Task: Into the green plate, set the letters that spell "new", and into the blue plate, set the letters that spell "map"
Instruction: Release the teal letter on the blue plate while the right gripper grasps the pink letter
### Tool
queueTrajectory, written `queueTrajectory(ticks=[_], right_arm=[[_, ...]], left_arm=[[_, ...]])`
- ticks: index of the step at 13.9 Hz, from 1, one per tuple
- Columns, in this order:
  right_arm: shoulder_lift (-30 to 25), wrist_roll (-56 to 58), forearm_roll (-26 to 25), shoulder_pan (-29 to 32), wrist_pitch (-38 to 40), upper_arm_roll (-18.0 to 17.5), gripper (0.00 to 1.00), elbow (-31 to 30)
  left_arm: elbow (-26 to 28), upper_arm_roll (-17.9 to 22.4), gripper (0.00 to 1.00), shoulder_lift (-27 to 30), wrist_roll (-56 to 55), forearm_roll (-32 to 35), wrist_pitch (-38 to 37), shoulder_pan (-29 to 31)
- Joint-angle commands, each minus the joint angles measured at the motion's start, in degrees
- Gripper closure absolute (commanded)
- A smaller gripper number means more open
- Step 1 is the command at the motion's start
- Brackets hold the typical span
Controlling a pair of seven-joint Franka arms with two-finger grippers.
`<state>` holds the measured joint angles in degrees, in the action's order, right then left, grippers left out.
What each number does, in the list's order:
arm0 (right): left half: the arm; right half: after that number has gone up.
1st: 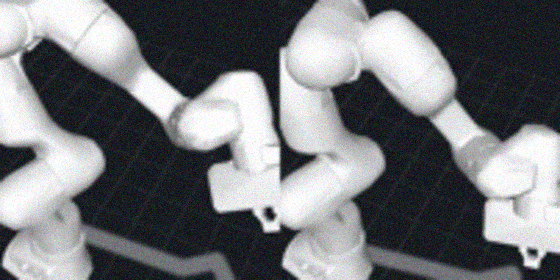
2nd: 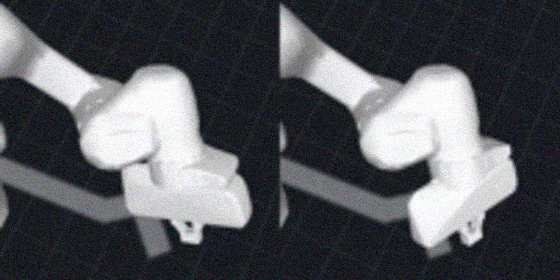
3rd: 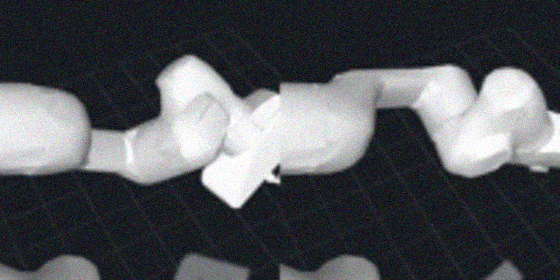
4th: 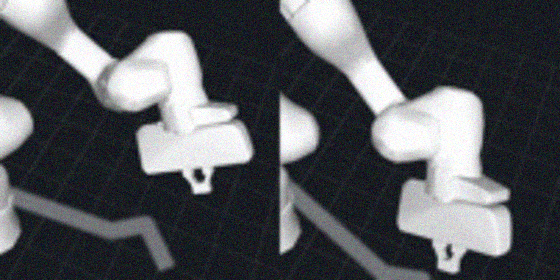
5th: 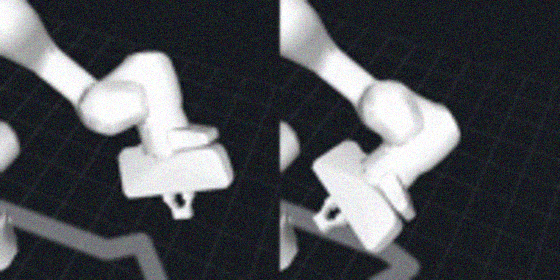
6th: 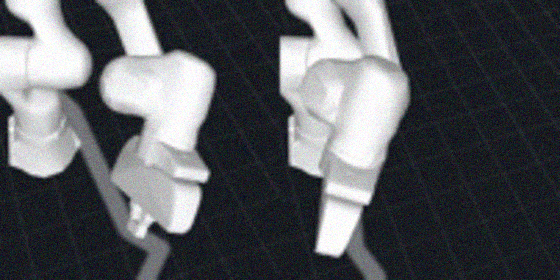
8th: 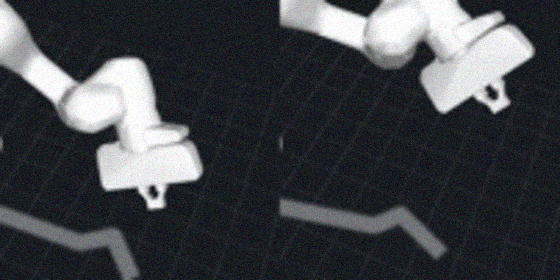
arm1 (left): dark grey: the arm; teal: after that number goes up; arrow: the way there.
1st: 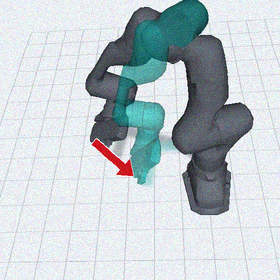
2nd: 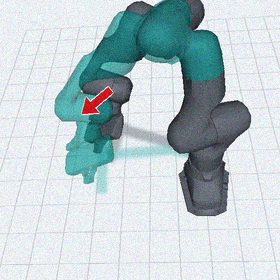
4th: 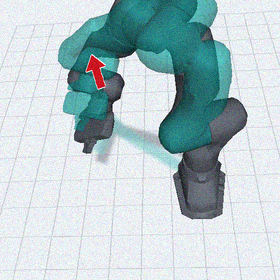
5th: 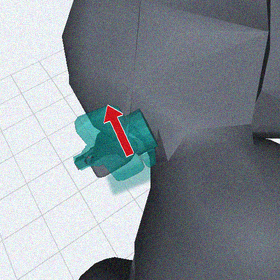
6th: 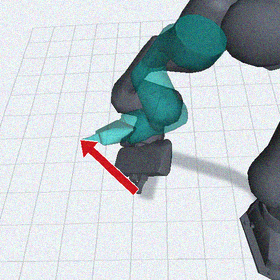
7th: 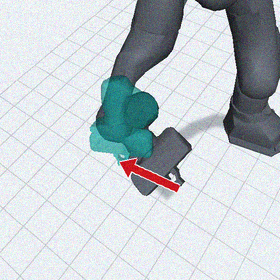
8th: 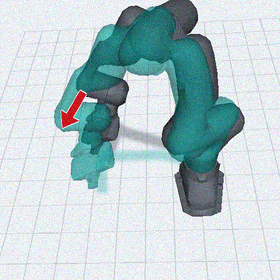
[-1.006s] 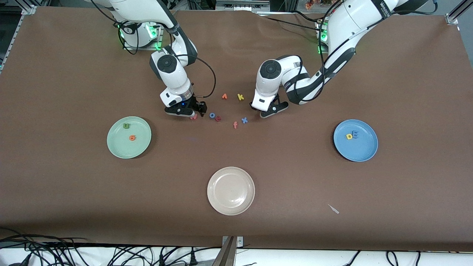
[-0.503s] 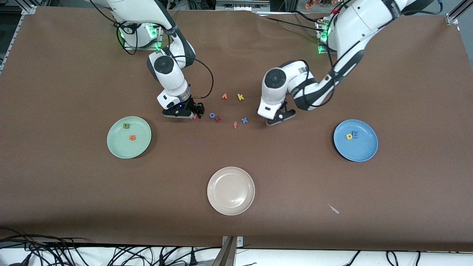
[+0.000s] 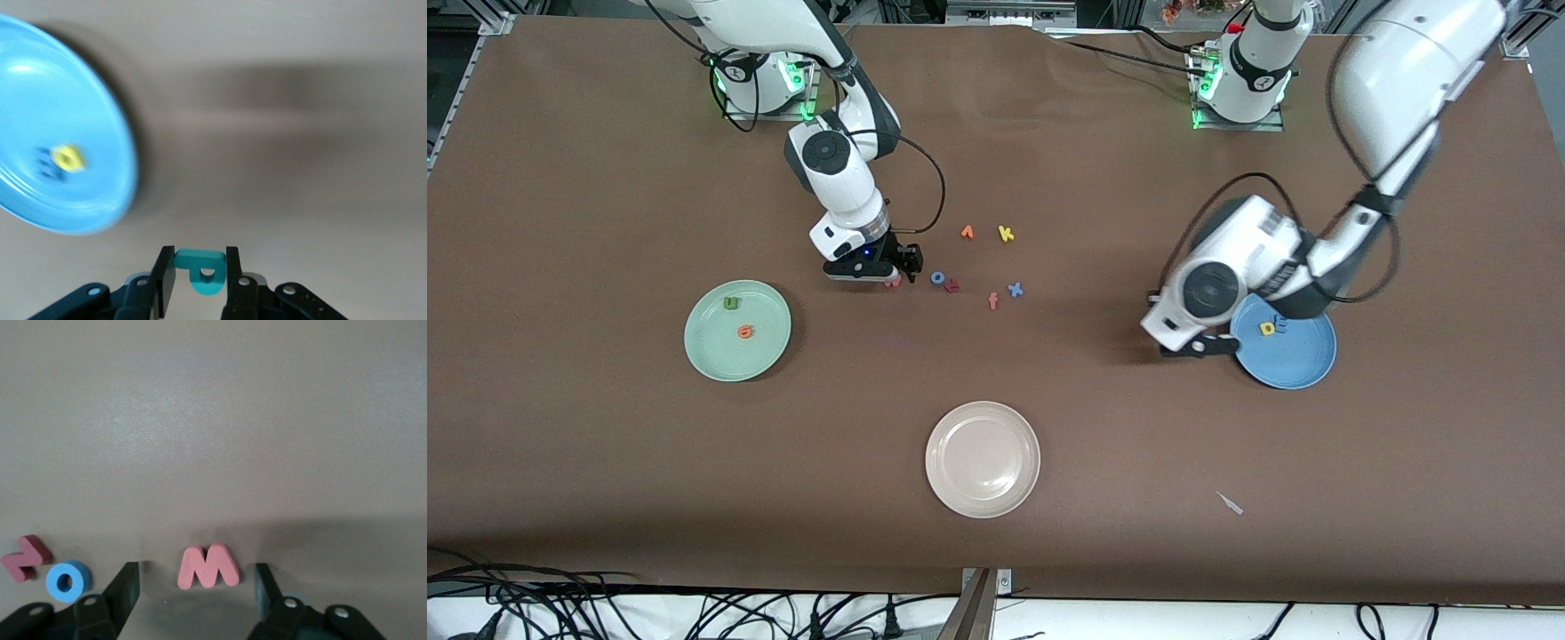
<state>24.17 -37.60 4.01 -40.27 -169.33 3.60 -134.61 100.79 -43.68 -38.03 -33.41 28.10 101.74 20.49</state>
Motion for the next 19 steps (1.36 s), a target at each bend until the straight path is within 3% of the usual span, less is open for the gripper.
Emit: queueTrajectory(ticks=[1, 4, 5, 6, 7, 13, 15, 16, 17, 19], right_arm=[[-0.1, 0.2, -1.8, -0.9, 0.3, 0.8, 0.31, 0.0], [0.4, 0.0, -3.7, -0.9, 0.2, 1.9, 0.35, 0.0], [0.4, 0.0, -3.7, -0.9, 0.2, 1.9, 0.36, 0.0], [0.5, 0.0, -3.7, -0.9, 0.2, 1.9, 0.38, 0.0], [0.5, -0.1, -3.7, -0.9, 0.2, 1.9, 0.38, 0.0], [1.1, -0.1, -3.7, -0.9, 0.1, 1.9, 0.59, 0.1], [1.5, -0.1, -3.7, -0.9, 0.0, 1.9, 0.63, 0.2], [1.4, 0.1, -3.8, -0.9, 0.0, 1.9, 0.70, 0.2], [1.2, 1.0, -3.8, -0.9, 0.1, 1.9, 0.78, 0.3], [0.3, 3.2, -4.2, -0.9, 1.7, 3.8, 0.87, 0.5]], left_arm=[[-0.4, 1.2, 0.93, -0.7, 14.8, 0.2, -1.3, 5.7], [-0.7, 5.2, 0.90, -1.1, 22.3, 2.8, -1.0, 6.4], [-0.7, 5.8, 0.76, -1.3, 22.4, 2.8, -0.1, 6.4], [-0.8, 5.8, 0.28, -1.4, 22.4, 2.7, 0.2, 6.5], [-1.0, 5.8, 0.00, -1.1, 21.8, 2.2, 0.1, 6.5], [-11.7, 5.5, 0.00, -0.6, 22.2, 1.6, -11.1, 7.4], [-12.9, 5.4, 0.00, -0.2, 22.2, 1.6, -13.2, 7.6], [-12.9, 5.4, 0.00, 0.5, 22.2, 1.3, -13.4, 8.1], [-13.0, 6.2, 0.00, 2.3, 22.2, -0.7, -13.4, 8.1], [-12.4, 15.7, 0.00, 7.7, 22.4, -6.0, -12.4, 1.8]])
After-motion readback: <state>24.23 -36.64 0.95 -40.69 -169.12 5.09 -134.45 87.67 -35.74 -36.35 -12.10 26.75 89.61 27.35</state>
